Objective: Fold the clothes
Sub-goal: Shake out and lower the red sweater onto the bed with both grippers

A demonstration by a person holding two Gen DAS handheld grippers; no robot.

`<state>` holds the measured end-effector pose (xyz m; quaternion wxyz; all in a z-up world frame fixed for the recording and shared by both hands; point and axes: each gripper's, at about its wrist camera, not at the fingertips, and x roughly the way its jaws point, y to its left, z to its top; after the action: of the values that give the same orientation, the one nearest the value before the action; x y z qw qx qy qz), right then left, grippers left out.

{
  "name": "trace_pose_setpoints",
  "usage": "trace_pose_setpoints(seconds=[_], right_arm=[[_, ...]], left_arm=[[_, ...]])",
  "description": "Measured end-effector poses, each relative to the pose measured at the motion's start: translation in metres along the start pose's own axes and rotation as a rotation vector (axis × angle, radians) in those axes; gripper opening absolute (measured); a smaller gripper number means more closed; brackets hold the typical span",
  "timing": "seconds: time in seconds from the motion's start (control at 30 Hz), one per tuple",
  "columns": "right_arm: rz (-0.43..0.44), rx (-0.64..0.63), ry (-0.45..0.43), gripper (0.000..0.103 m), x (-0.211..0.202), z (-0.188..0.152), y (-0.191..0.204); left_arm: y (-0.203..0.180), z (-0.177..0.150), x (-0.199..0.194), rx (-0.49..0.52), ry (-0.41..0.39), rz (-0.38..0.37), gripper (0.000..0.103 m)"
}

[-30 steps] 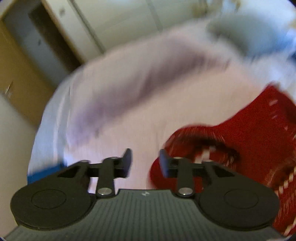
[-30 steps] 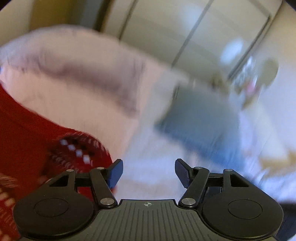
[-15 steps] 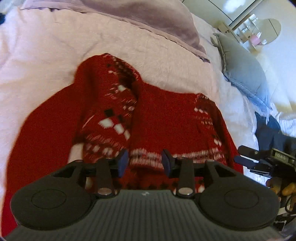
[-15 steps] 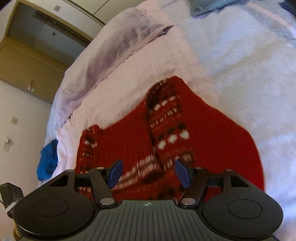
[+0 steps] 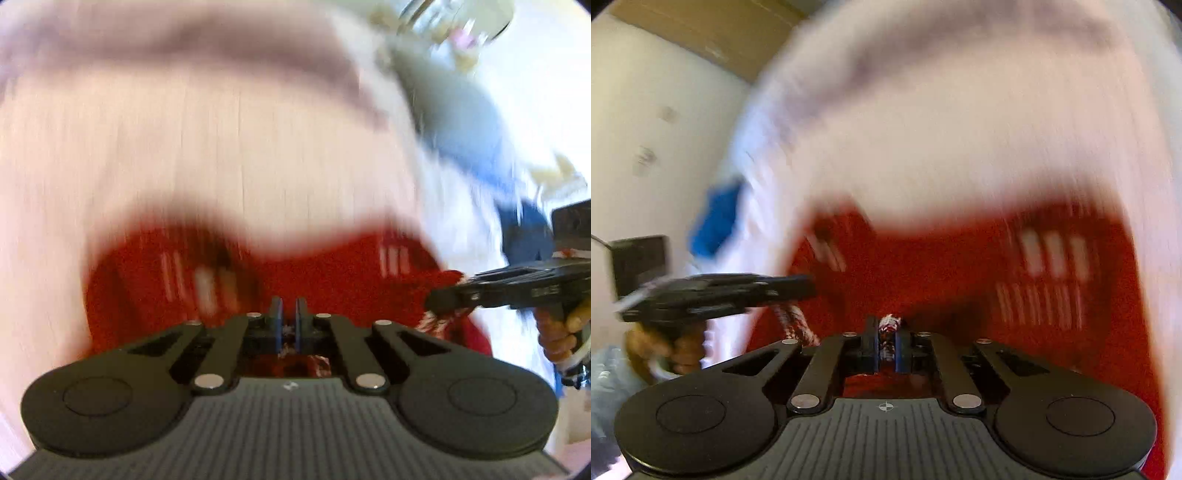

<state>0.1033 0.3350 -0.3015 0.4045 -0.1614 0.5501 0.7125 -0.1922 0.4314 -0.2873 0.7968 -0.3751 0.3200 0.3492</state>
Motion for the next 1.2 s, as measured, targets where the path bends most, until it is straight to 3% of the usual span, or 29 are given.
trace_pose_setpoints(seconds=[0.07, 0.1, 0.13, 0.17, 0.2, 0.23, 0.27, 0.4, 0.5, 0.6, 0.73, 0.83, 0.87, 0.93, 0.97, 1.03, 1.1, 1.2], right_arm=[[0.013, 0.132, -0.229, 0.007, -0.022, 0.047, -0.007], [-0.013, 0.191, -0.320, 0.021, -0.032, 0.059, -0.013], [-0.093, 0.196, -0.367, 0.037, -0.039, 0.064, -0.015], [-0.172, 0.201, -0.413, 0.066, -0.046, 0.069, -0.016], [-0.252, 0.205, -0.459, 0.073, -0.053, 0.074, -0.018], [-0.313, 0.184, -0.480, 0.073, -0.059, 0.074, -0.018], [-0.347, 0.125, -0.446, 0.073, -0.062, 0.063, -0.018], [-0.537, -0.048, -0.217, 0.073, -0.057, -0.016, -0.029], [-0.611, -0.104, -0.115, 0.073, -0.044, -0.072, -0.040], [-0.596, -0.077, -0.118, 0.073, -0.039, -0.087, -0.051], [-0.530, -0.036, -0.212, 0.073, -0.036, -0.064, -0.062], [-0.501, -0.037, -0.237, 0.073, -0.023, -0.039, -0.075], [-0.497, -0.042, -0.238, 0.073, -0.016, -0.032, -0.080], [-0.478, -0.047, -0.225, 0.073, -0.002, -0.021, -0.088], [-0.450, -0.052, -0.198, 0.072, 0.006, -0.019, -0.091], [-0.406, -0.077, -0.110, 0.006, 0.025, -0.019, -0.095], [-0.459, -0.140, -0.124, 0.007, 0.027, -0.023, -0.090], [-0.494, -0.143, -0.243, 0.006, 0.003, -0.017, -0.088]], left_arm=[[0.007, 0.045, -0.006, -0.018, -0.129, 0.066, 0.006], [0.012, 0.061, -0.011, -0.043, -0.171, 0.115, 0.011], [0.018, 0.068, -0.018, -0.071, -0.191, 0.144, 0.015], [0.024, 0.073, -0.025, -0.100, -0.206, 0.168, 0.024], [0.030, 0.067, -0.032, -0.113, -0.207, 0.173, 0.032], [0.037, 0.059, -0.041, -0.123, -0.204, 0.173, 0.035], [0.044, 0.046, -0.046, -0.122, -0.181, 0.189, 0.038], [0.068, -0.040, -0.049, -0.084, 0.011, 0.317, 0.038], [0.076, -0.087, -0.043, -0.094, 0.111, 0.319, 0.038], [0.074, -0.101, -0.037, -0.086, 0.116, 0.286, 0.038], [0.074, -0.076, -0.021, -0.051, 0.016, 0.278, 0.048], [0.080, -0.057, 0.004, -0.017, 0.016, 0.275, 0.051], [0.082, -0.052, 0.015, -0.006, 0.024, 0.275, 0.047], [0.084, -0.054, 0.031, 0.025, 0.054, 0.249, 0.024], [0.084, -0.057, 0.037, 0.041, 0.072, 0.235, 0.007], [0.082, -0.062, 0.037, 0.063, 0.058, 0.255, 0.007], [0.079, -0.061, 0.032, 0.080, 0.034, 0.286, 0.006], [0.087, -0.041, 0.018, 0.070, -0.030, 0.341, 0.006]])
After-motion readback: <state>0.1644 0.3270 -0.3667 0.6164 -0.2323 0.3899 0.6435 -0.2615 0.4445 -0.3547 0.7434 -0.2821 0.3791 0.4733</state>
